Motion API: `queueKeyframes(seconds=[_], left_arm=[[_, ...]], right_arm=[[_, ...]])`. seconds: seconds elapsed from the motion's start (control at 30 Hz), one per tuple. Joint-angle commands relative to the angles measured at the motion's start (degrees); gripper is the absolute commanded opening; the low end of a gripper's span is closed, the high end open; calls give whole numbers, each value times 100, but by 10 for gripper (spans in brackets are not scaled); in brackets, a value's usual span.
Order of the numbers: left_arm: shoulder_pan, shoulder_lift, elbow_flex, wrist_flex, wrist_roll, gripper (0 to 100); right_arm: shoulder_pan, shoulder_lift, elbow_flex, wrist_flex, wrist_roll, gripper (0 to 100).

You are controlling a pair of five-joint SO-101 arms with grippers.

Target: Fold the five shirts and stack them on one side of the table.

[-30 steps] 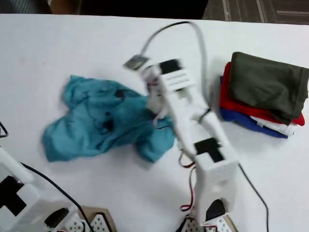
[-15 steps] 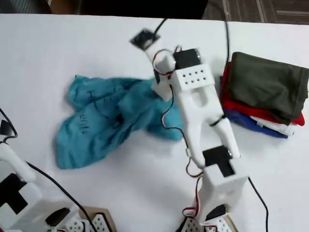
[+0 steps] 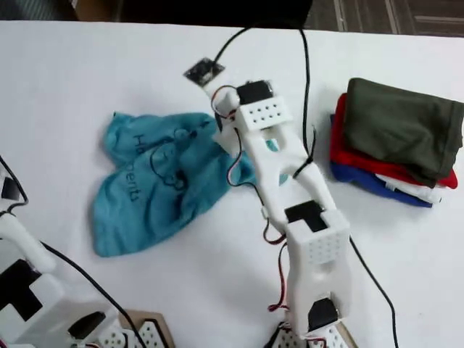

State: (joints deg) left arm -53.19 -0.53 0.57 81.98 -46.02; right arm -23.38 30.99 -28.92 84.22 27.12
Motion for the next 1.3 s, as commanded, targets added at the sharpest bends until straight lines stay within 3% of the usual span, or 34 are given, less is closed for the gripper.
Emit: queueKeyframes(seconds=[0.0, 0.27, 0.57, 0.87, 0.97, 1.07, 1.23, 1.27], left_arm=[[53, -290, -22, -79, -35, 219], [62, -281, -22, -88, -35, 219], [62, -281, -13, -88, -35, 219], [62, -281, -13, -88, -35, 219], [62, -281, -13, -88, -35, 219], [62, -281, -13, -88, -35, 219], [62, -281, -13, -88, -35, 219], [62, -281, -13, -88, -35, 219]], right_arm=[[154, -189, -791, 154, -88, 370], [84, -189, -2004, -57, -1134, 361], [22, 1578, -2057, -470, -1134, 361], [-48, 1789, -2048, -127, -1099, 362], [-171, 1824, -2048, 119, -404, 354], [-286, 1780, -2057, 382, -26, 261], [-268, 1473, -2259, 708, -53, 12], [-268, 1367, -2321, 857, -105, 19]])
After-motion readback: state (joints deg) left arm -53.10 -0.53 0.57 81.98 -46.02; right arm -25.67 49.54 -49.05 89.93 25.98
